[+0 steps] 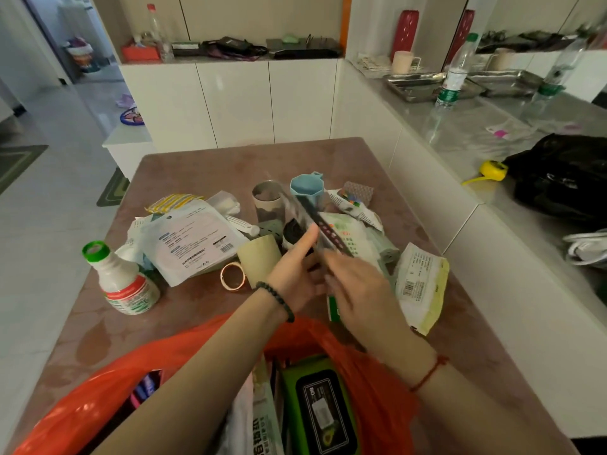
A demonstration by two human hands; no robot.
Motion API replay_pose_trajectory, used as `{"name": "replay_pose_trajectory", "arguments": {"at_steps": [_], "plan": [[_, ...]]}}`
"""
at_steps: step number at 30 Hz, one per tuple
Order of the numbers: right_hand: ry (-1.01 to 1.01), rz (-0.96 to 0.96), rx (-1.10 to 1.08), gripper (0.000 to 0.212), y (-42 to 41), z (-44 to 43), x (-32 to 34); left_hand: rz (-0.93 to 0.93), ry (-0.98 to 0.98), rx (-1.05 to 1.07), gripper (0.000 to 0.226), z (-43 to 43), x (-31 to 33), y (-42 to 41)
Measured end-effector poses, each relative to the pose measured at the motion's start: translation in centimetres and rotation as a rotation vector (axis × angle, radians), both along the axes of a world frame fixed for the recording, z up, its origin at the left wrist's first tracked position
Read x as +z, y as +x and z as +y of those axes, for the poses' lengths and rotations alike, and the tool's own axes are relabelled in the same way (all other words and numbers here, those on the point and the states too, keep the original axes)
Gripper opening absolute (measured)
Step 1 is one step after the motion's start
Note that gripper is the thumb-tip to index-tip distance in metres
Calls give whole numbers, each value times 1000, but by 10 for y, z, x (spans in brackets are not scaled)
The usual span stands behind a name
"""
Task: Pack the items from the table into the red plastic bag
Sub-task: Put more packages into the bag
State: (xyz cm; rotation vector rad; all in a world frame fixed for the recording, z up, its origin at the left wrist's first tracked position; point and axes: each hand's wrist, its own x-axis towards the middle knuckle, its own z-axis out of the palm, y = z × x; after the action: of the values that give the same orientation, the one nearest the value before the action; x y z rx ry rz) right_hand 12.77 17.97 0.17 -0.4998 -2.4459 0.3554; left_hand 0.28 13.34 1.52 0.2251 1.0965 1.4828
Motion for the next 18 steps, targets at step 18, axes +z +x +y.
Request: {"name": "replay_pose_trajectory", "arguments": {"at_steps": [18], "plan": [[-1093, -333, -539, 59, -14, 131, -54, 249, -118, 455, 41, -51, -31, -59]]}}
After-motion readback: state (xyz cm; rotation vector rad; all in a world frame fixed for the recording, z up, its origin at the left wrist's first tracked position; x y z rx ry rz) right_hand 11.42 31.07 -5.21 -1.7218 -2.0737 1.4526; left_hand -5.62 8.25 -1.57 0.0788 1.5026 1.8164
